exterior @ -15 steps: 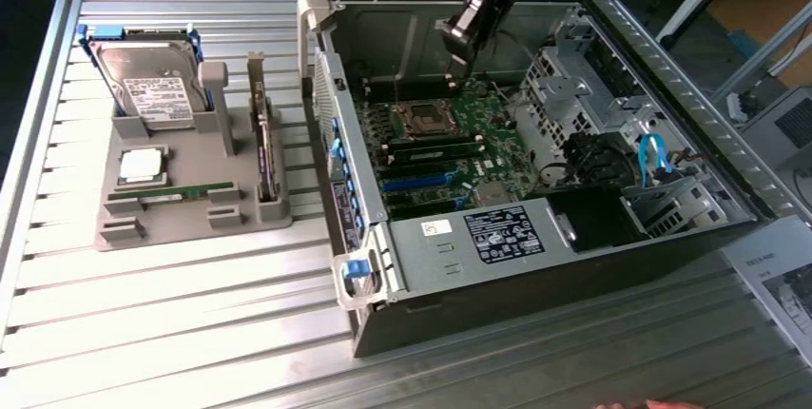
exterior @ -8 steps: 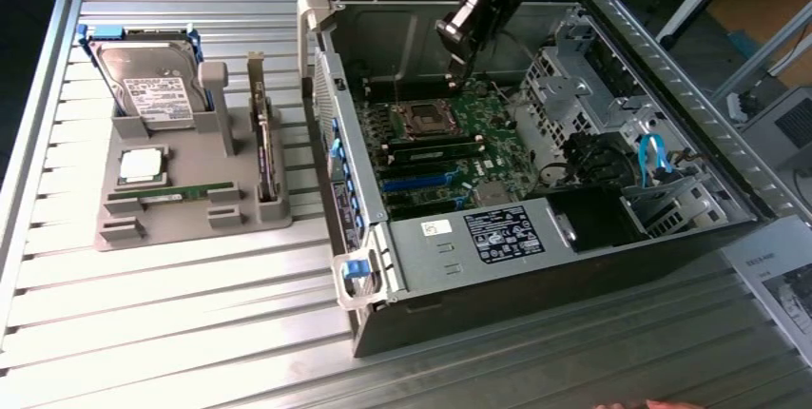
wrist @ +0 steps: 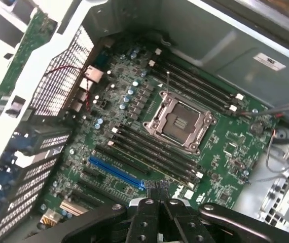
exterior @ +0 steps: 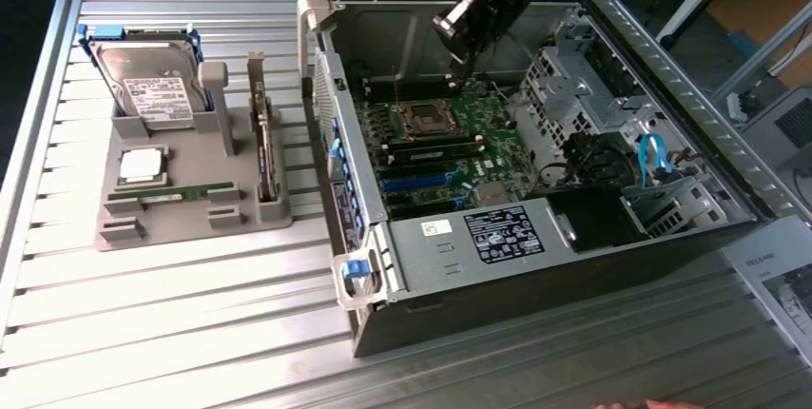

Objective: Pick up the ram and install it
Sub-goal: 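Press down the ram until it locks into place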

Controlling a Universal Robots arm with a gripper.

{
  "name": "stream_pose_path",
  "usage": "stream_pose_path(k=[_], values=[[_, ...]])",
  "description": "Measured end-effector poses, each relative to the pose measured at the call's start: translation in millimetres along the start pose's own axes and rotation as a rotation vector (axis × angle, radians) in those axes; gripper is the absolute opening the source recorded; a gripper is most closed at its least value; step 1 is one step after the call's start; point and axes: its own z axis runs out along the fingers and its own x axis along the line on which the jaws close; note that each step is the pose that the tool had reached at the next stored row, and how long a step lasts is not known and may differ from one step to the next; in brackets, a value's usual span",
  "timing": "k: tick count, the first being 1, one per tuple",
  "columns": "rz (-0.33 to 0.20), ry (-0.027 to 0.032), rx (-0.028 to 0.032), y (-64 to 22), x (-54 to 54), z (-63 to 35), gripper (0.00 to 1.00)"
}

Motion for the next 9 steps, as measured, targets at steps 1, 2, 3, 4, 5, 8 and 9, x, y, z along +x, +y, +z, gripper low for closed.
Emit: stream_pose_path(k=[1, 2, 3, 4, 5, 8, 9], values=[[0.023, -0.0005, 0.0007, 0.0, 0.0, 0.1, 0.10], [0.041, -0.0010, 0.0012, 0.0, 0.0, 0.1, 0.10], [0.057, -0.0013, 0.0017, 0.0, 0.0, 0.1, 0.10], [0.074, -0.0017, 0.0022, 0.0, 0.0, 0.2, 0.10], [0.090, -0.0021, 0.0027, 0.0, 0.0, 0.2, 0.10], [0.139, -0.0033, 0.0042, 0.0, 0.0, 0.3, 0.10], [0.156, -0.0037, 0.0047, 0.0, 0.0, 0.3, 0.10]])
